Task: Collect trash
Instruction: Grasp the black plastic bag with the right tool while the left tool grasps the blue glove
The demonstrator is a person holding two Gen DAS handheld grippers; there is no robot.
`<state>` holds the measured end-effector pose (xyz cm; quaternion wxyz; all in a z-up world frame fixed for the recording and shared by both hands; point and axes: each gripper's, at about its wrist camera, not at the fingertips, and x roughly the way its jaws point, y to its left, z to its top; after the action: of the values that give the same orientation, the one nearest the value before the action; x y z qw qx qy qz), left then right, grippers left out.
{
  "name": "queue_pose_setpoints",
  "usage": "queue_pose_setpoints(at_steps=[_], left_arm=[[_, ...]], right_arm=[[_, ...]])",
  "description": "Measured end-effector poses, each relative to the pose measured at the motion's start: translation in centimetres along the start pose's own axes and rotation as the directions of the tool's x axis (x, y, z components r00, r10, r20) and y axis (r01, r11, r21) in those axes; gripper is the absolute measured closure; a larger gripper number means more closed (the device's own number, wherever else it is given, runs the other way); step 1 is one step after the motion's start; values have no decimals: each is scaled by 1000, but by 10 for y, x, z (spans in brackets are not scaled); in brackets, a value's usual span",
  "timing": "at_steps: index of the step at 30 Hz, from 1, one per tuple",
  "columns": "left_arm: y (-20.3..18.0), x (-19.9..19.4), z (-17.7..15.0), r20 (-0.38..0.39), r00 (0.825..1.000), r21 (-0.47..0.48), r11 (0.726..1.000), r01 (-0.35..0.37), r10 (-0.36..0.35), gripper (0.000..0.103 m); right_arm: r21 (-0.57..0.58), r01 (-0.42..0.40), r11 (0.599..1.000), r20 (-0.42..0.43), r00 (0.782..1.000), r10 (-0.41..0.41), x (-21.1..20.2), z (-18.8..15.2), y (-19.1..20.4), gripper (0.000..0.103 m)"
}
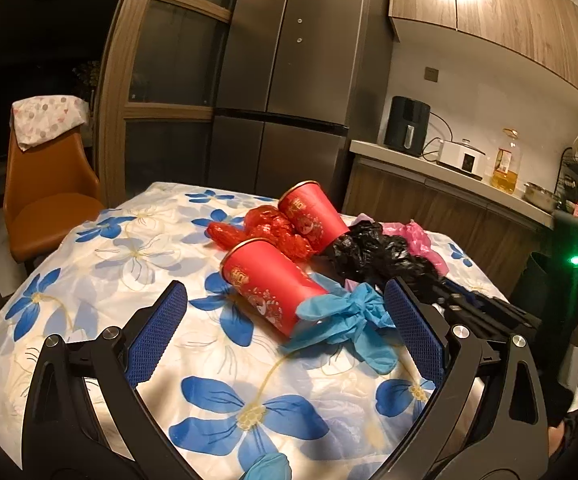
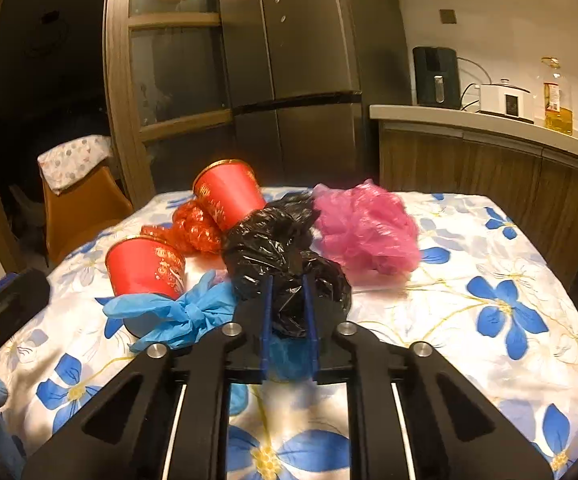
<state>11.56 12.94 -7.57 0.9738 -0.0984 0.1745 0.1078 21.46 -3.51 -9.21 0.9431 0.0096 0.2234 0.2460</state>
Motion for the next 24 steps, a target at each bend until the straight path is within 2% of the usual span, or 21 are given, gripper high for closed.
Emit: queue_pose_setpoints(at_steps=[5,9,11,20,24], left_arm=[[-15,10,-4,-14,1000,10,1000,28,-28,6],[-25,24,-10,-37,999,27,999,38,-37,6],[-23,29,-9,-58,997,1,999,48,-48,8],[-7,44,-10,-137,988,-82,995,56,-66,53],[-10,47,-11,-155,985,-69,995,71,-81,72]], right_arm=[[53,29,998,72,997,-33,-35,1,-20,90],[80,38,996,90,995,-45,-55,0,-34,90],[84,41,996,97,994,-50,-61,-1,-38,90],[97,56,994,107,992,-66,-72,-2,-51,90],[104,62,993,105,992,-73,-72,-3,-54,90]])
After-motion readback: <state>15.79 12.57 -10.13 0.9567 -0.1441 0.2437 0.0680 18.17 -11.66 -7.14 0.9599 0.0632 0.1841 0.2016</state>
